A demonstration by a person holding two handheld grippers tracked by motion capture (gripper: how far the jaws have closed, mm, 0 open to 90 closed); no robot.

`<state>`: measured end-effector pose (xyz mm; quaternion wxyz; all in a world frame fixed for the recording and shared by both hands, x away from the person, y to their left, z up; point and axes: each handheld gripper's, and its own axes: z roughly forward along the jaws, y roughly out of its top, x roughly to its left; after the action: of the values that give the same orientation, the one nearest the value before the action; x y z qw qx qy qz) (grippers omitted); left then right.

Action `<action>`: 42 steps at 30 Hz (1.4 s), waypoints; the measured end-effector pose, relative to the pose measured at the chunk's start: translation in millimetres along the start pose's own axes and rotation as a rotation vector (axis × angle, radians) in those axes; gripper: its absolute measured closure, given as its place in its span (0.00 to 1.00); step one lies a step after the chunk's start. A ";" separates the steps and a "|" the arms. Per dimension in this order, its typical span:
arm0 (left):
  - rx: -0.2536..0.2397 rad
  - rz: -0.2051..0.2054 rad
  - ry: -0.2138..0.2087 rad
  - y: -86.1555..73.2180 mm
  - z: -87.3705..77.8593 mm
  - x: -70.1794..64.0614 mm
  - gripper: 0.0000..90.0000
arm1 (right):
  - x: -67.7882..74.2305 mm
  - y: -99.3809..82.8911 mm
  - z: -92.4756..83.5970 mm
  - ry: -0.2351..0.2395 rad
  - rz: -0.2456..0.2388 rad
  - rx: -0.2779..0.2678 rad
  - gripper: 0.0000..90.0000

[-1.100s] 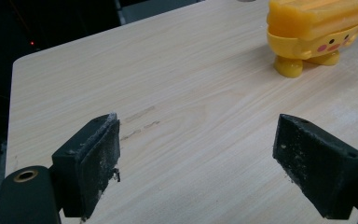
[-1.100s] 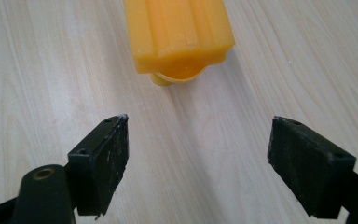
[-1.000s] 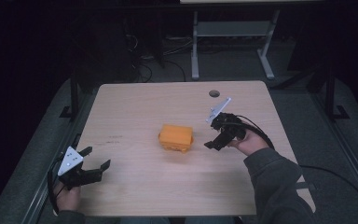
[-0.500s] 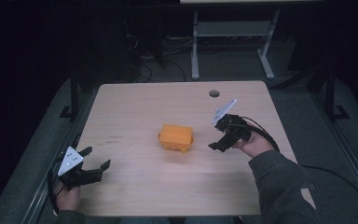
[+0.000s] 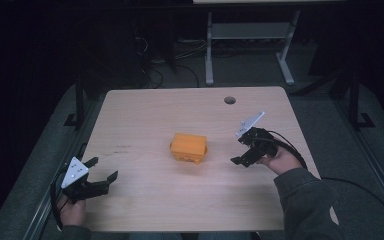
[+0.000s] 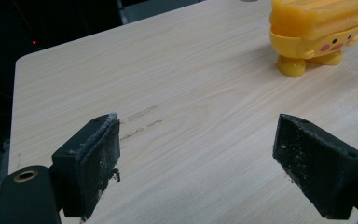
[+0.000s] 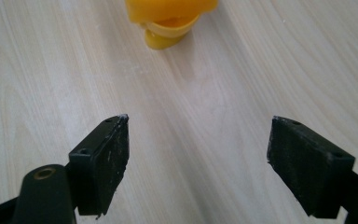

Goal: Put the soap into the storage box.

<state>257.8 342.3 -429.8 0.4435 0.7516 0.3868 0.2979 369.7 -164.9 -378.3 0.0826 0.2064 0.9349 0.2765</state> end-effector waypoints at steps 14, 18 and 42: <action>0.006 0.007 -0.004 -0.1 1.3 -1.8 0.15 | 1.8 -35.3 -5.4 -0.014 0.057 -0.013 0.23; 0.005 0.005 -0.003 -0.2 1.1 -2.5 0.15 | 2.8 -47.0 -6.1 -0.019 0.076 -0.017 0.23; 0.030 0.038 0.005 -1.7 6.3 -7.8 0.15 | 18.4 -101.4 -6.5 -0.033 0.169 -0.050 0.23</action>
<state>258.2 333.4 -434.9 0.4257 0.7645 0.3779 0.3024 316.9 -237.3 -429.5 0.0793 0.2869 0.9056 0.3023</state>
